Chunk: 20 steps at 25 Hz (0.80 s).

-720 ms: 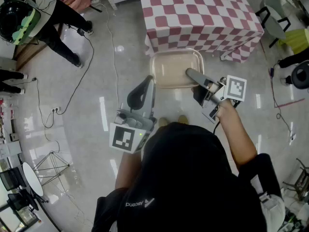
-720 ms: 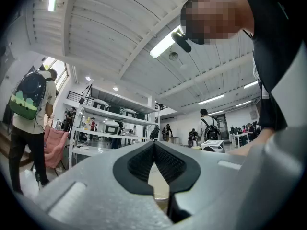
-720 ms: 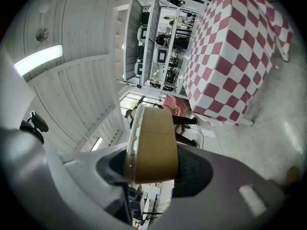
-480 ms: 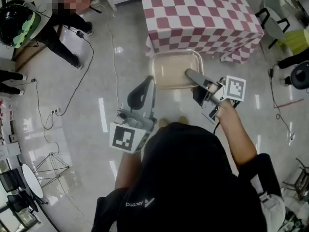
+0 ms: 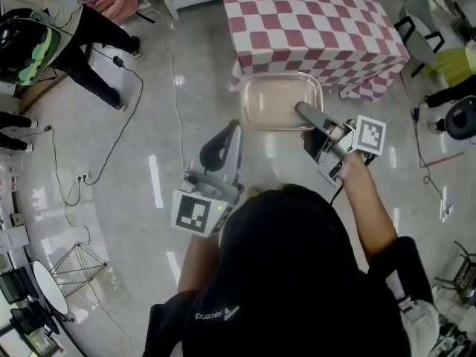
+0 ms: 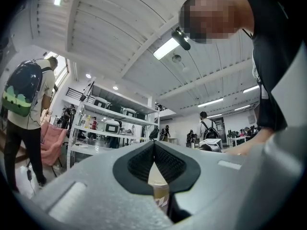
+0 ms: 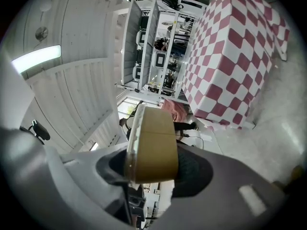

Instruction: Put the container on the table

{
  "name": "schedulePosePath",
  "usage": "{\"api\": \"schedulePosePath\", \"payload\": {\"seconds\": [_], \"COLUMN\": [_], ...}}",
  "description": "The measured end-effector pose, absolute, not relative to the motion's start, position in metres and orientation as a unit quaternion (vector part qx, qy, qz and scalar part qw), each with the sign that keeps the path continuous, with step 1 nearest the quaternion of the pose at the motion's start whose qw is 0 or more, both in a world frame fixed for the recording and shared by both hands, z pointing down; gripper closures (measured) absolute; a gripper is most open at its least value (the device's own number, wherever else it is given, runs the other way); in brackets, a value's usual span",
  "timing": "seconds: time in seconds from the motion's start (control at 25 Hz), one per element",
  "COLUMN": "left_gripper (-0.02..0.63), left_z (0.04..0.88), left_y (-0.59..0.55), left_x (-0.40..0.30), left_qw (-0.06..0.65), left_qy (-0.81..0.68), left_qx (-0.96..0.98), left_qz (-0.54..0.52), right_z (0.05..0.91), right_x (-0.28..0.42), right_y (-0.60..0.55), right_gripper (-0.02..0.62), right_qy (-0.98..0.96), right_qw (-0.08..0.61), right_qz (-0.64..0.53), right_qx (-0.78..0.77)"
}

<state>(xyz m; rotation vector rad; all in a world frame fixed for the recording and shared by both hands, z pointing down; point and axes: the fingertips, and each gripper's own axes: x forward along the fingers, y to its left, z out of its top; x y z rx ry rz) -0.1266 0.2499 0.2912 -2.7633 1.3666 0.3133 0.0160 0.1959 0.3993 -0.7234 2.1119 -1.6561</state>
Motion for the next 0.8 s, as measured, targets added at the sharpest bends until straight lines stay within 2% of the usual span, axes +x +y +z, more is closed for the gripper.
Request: {"api": "schedulePosePath", "payload": {"seconds": [0.4,0.8], "left_gripper": [0.597,0.597], "left_z": [0.287,0.297], "left_y": [0.183,0.007], "left_x": [-0.149,-0.133], "left_qw": [0.029,0.028], "left_qy": [0.44,0.473], "left_qx": [-0.889,-0.876], "left_qz": [0.119,0.088], "right_z": [0.392,0.407], "right_x": [0.01,0.029], "right_y": [0.108,-0.096], "right_gripper": [0.388,0.388], "right_qy": [0.754,0.76], "right_qw": [0.181,0.171], "right_qz": [-0.57,-0.569], "right_qx": [-0.272,-0.263]}}
